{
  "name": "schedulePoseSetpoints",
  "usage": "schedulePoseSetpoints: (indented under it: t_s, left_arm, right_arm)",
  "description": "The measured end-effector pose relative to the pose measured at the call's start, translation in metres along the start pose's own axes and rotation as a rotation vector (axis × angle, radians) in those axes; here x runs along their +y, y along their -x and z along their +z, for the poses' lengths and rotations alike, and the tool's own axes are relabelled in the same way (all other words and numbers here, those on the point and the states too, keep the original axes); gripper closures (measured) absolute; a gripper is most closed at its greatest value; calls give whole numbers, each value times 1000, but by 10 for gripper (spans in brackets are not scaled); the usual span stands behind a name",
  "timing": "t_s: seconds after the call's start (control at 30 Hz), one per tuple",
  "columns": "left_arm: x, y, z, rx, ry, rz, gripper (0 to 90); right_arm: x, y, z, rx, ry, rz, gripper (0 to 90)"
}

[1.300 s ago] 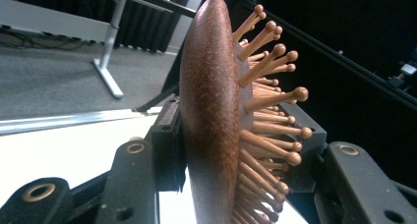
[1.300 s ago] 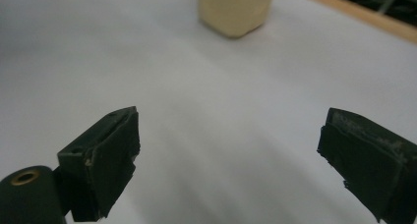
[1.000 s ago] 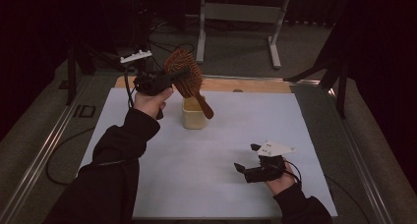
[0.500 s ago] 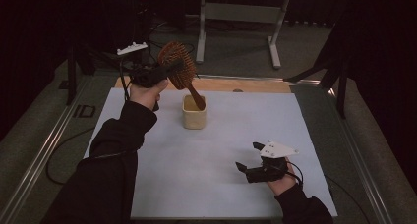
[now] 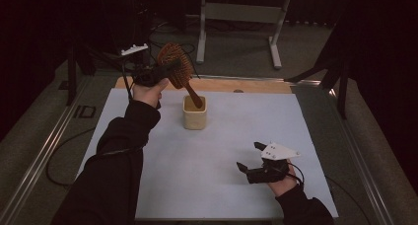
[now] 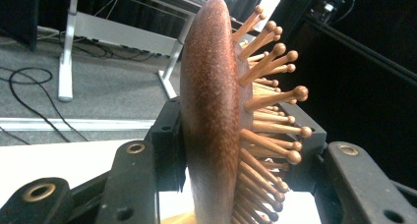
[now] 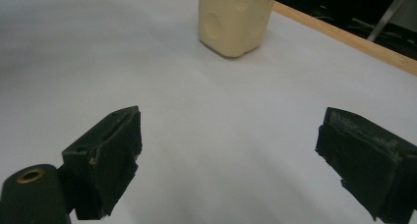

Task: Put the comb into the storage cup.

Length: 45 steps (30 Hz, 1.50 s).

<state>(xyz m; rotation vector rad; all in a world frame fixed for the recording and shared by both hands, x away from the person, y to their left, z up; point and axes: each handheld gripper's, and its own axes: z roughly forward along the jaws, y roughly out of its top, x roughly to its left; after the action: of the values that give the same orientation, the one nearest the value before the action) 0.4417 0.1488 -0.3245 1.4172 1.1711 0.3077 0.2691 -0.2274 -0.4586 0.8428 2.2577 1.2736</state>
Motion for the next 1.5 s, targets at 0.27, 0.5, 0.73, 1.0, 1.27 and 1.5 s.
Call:
schedulePoseSetpoints:
  t_s: [0.27, 0.5, 0.73, 1.0, 1.27, 1.5]
  left_arm:
    - [-12, -8, 10, 19, -10, -14, 532]
    - [-20, -11, 19, 15, -25, -21, 532]
    - [-27, -13, 27, 15, -42, -18, 532]
    - [-36, -18, 35, 24, -63, -22, 532]
    - [-44, -22, 41, 23, -88, -24, 531]
    - [-51, -26, 46, 14, -111, -32, 530]
  right_arm:
    - [0, 1, 0, -18, 4, -8, 93]
    - [-1, 0, 0, -7, -1, -7, 93]
    - [-1, 0, 1, 0, -8, -14, 93]
    - [-1, 0, 1, 5, -3, 0, 93]
    - [-1, 0, 0, 4, -3, 3, 93]
    - [-2, 2, 0, 3, -8, 0, 93]
